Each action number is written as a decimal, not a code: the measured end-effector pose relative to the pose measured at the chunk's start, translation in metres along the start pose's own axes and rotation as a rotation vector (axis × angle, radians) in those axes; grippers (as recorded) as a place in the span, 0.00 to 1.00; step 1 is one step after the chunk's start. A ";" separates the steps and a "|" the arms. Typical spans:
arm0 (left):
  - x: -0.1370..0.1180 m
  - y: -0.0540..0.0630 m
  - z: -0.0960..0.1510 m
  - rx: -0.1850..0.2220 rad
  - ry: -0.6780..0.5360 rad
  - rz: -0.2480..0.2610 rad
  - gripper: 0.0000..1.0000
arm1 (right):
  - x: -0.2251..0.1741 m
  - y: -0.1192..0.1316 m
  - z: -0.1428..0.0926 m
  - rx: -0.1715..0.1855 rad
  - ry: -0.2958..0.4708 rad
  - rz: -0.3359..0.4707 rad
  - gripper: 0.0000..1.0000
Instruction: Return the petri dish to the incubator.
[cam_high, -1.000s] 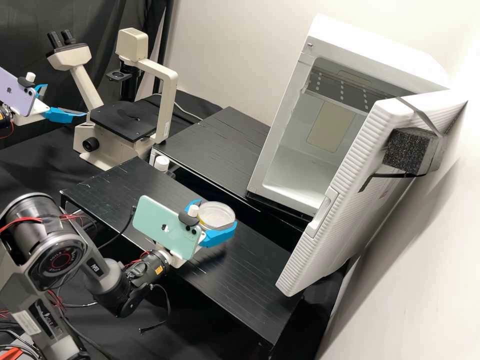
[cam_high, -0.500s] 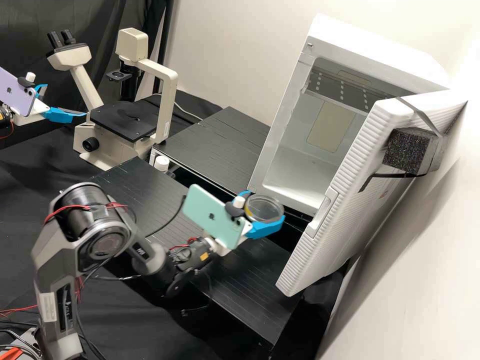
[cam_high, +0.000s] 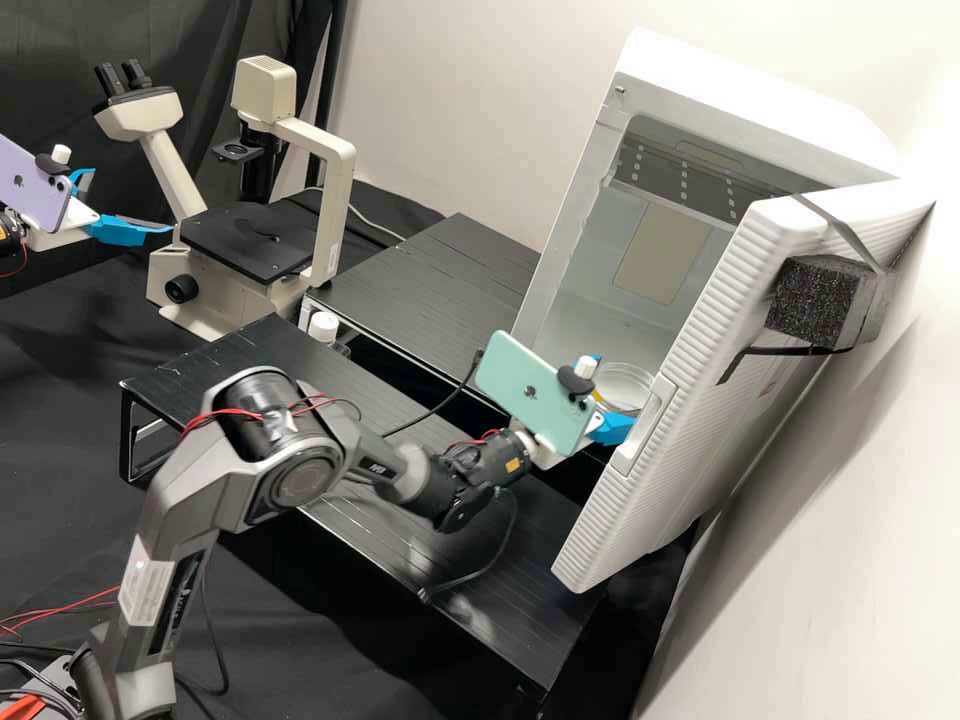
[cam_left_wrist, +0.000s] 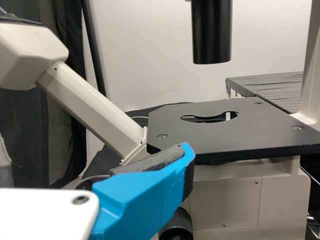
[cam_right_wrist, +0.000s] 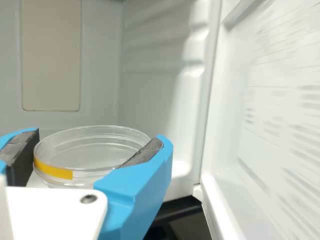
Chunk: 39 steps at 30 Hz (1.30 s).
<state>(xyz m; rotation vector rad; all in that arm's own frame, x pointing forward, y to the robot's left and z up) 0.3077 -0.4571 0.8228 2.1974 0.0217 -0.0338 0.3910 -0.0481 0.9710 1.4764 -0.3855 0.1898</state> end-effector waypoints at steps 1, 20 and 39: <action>0.000 0.000 0.000 0.000 0.000 0.000 1.00 | 0.007 -0.002 0.000 0.000 -0.004 -0.008 0.00; 0.000 0.000 0.000 0.000 0.000 0.000 1.00 | 0.098 -0.027 -0.011 0.014 -0.044 -0.095 0.00; 0.000 0.000 0.000 0.000 0.000 0.000 1.00 | 0.121 -0.042 -0.009 0.068 -0.049 -0.103 0.00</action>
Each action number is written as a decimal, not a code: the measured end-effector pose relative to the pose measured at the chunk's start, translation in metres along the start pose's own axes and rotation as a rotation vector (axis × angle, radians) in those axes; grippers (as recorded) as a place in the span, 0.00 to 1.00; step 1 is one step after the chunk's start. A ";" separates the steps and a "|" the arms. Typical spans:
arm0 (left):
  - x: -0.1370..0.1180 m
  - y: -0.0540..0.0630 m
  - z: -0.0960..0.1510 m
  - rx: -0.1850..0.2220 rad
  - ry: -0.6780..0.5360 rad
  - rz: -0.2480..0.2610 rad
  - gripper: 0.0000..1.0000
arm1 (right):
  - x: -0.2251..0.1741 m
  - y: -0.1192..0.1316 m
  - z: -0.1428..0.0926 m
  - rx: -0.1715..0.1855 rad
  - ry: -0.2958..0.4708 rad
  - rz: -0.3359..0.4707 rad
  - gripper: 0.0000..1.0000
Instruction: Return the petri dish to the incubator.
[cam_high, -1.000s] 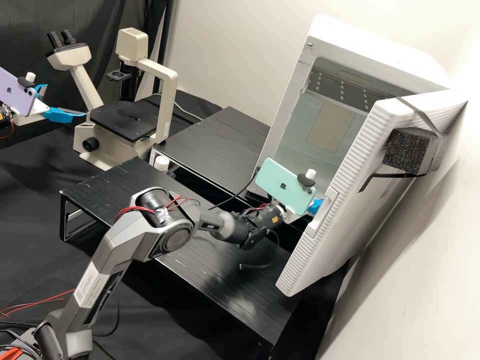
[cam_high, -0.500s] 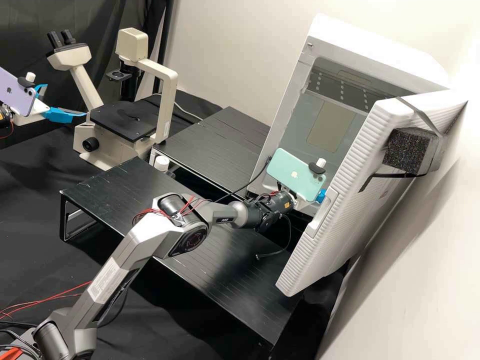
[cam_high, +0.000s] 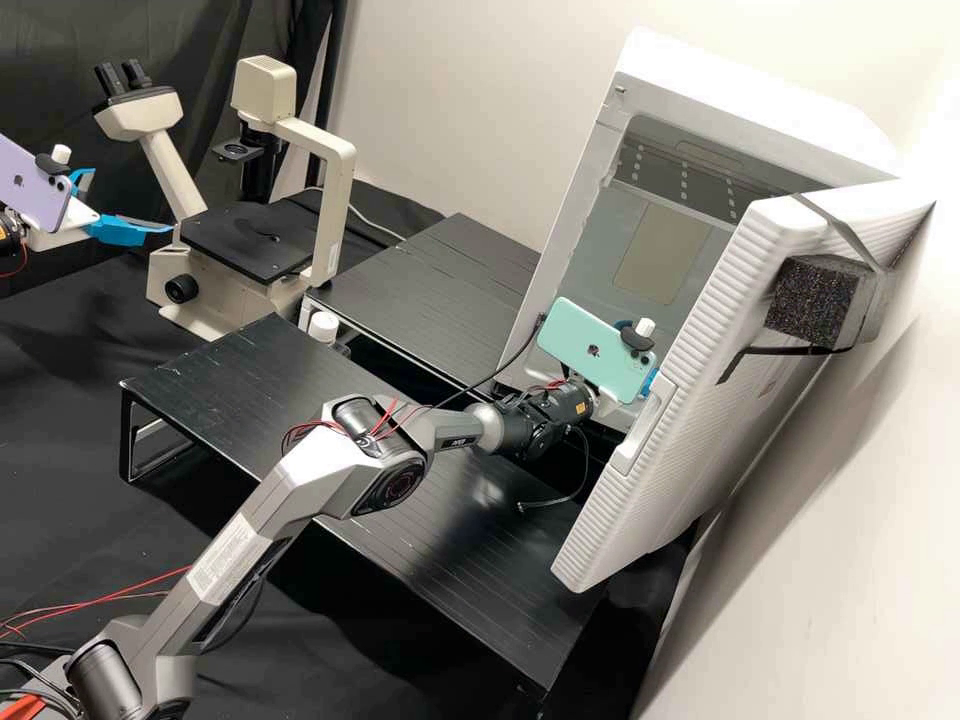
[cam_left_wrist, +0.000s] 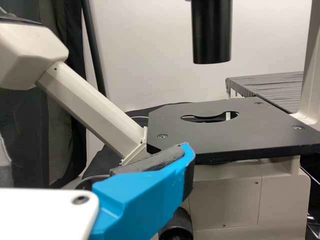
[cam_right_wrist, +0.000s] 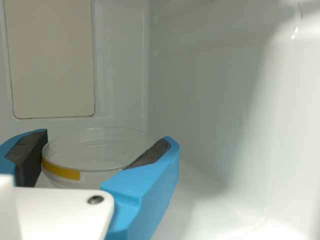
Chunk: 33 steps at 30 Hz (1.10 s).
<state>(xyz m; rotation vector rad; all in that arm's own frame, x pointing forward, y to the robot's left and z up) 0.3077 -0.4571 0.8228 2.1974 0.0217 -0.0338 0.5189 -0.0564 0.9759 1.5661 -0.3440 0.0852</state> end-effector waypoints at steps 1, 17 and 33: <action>0.000 0.000 0.000 0.000 0.000 0.000 1.00 | 0.000 0.000 0.000 0.008 0.001 -0.001 0.00; 0.000 0.000 0.000 0.000 0.000 0.000 1.00 | 0.002 -0.006 0.000 0.053 -0.001 -0.046 1.00; 0.000 0.000 0.000 0.000 0.000 0.000 1.00 | 0.001 -0.012 -0.001 0.081 0.023 -0.103 1.00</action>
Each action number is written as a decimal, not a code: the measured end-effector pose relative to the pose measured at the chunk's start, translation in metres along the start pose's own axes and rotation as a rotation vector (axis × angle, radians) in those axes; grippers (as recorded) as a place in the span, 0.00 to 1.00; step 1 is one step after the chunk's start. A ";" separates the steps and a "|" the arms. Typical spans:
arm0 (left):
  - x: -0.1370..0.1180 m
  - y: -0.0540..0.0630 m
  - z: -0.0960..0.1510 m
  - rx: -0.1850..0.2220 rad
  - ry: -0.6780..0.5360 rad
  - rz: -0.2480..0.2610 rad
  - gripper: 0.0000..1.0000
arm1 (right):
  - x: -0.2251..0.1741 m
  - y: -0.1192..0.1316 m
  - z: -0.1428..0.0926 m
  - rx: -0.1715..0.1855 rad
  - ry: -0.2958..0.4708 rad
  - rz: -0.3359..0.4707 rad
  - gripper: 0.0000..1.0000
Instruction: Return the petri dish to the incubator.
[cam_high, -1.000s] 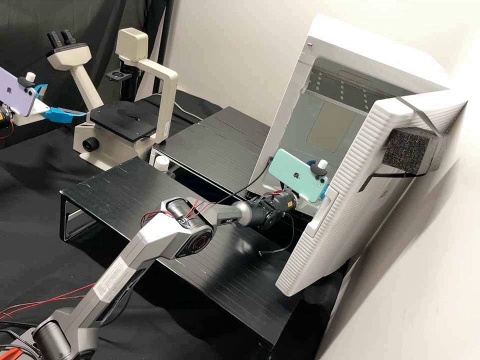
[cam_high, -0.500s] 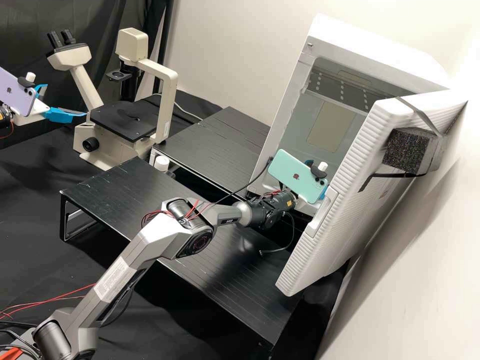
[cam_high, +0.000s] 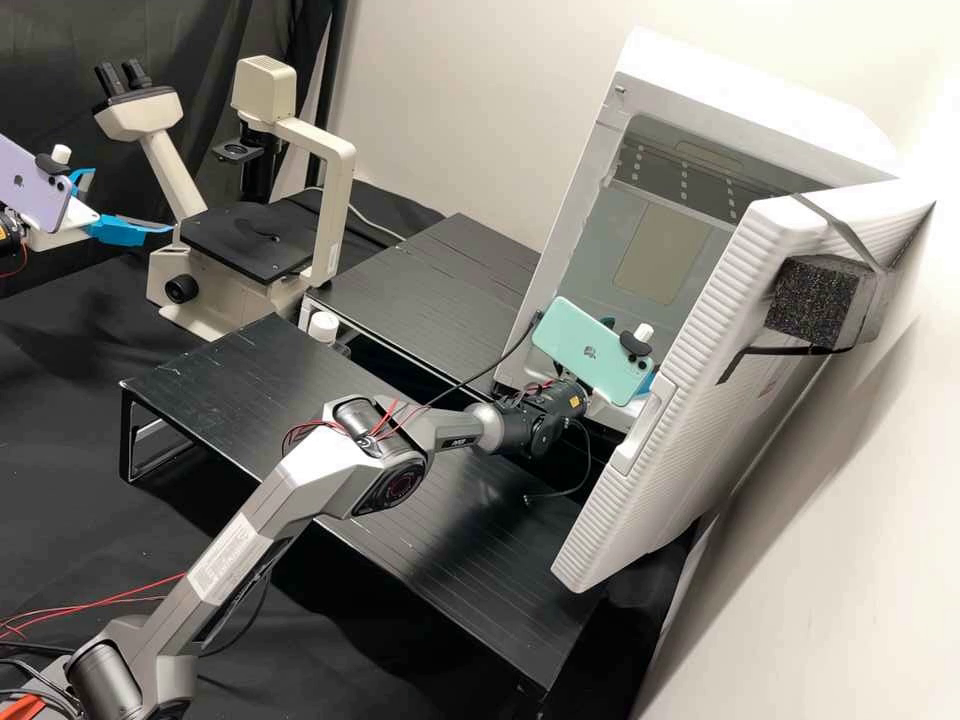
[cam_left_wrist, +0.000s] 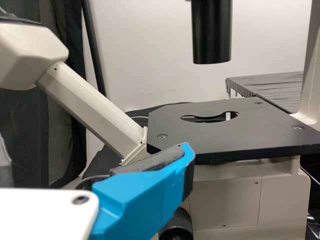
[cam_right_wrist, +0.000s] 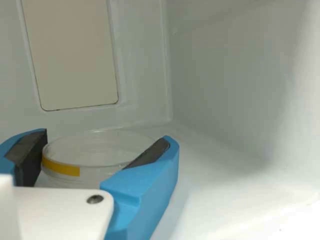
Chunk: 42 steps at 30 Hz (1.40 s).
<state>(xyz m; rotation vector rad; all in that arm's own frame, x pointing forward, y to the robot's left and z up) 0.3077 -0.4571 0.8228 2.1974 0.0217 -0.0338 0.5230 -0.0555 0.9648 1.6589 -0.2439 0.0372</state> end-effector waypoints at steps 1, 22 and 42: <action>0.000 0.000 0.000 0.000 0.000 0.000 1.00 | 0.000 0.000 0.000 -0.003 0.006 0.001 1.00; 0.000 0.000 0.000 0.000 0.000 0.000 1.00 | -0.019 -0.001 -0.003 -0.109 0.011 -0.007 1.00; 0.000 0.000 0.000 0.000 0.000 0.000 1.00 | -0.159 0.022 -0.022 -0.078 0.181 0.223 1.00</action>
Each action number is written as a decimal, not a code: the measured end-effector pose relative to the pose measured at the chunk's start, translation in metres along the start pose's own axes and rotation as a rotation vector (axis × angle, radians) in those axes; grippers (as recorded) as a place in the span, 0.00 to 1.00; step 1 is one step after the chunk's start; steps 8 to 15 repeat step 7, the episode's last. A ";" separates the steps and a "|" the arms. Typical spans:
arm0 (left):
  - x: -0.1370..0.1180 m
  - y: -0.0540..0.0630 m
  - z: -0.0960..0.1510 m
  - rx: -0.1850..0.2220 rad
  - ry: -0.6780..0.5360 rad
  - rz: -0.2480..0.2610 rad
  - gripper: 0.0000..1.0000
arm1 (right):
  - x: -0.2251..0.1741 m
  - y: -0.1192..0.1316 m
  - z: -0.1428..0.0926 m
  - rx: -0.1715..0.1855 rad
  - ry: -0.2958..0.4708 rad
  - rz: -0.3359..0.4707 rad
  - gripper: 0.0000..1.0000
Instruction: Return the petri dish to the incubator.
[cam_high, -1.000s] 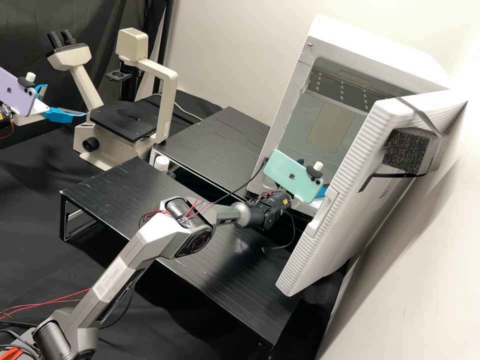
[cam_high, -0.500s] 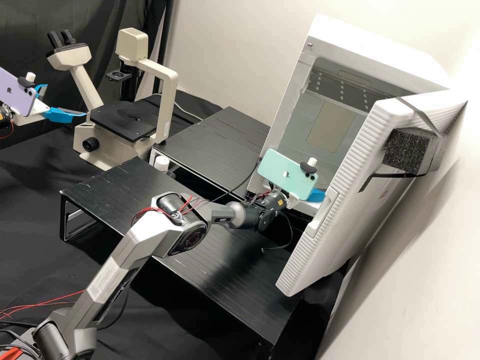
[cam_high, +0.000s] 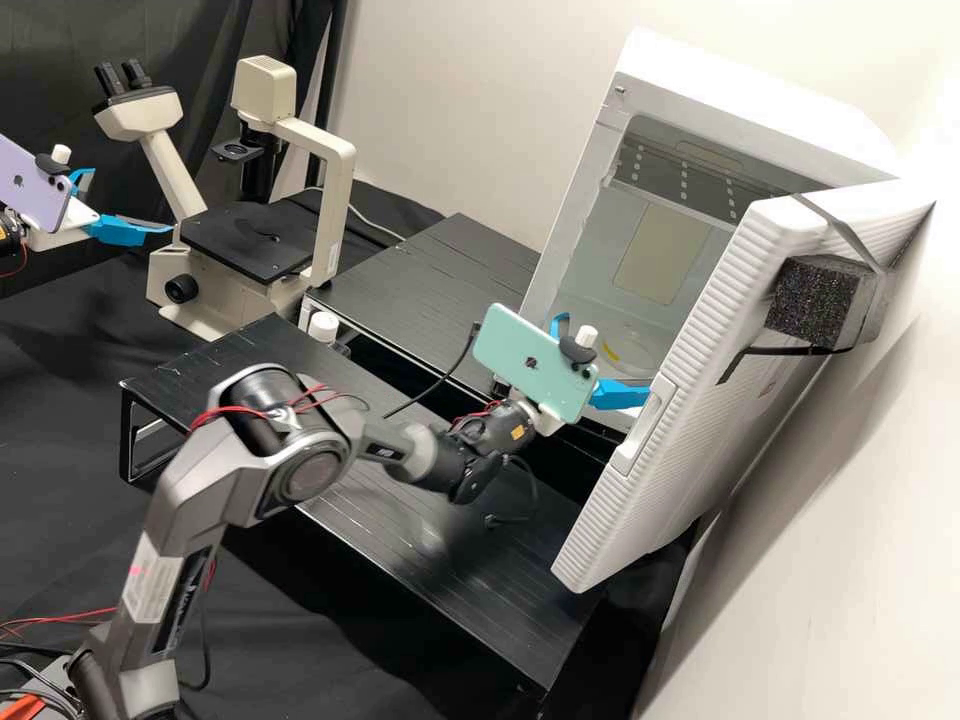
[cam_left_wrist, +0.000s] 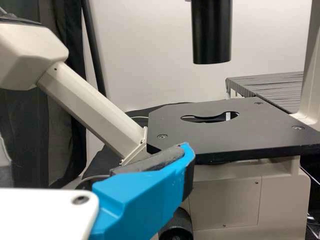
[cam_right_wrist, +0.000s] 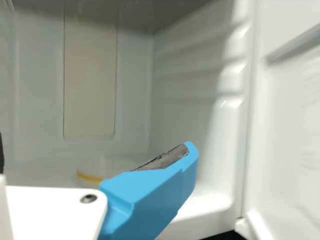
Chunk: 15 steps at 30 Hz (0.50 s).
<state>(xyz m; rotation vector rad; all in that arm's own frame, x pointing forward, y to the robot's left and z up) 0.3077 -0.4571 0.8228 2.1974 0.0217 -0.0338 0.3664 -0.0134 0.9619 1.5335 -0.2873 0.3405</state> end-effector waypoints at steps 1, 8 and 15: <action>0.000 0.000 0.000 0.000 0.000 0.000 1.00 | -0.010 0.004 -0.005 0.028 0.035 0.041 1.00; 0.000 0.000 0.000 0.000 0.000 0.000 1.00 | -0.053 0.005 -0.015 0.114 0.086 0.080 1.00; 0.000 0.000 0.000 0.000 0.000 0.000 1.00 | -0.053 0.005 -0.015 0.114 0.086 0.080 1.00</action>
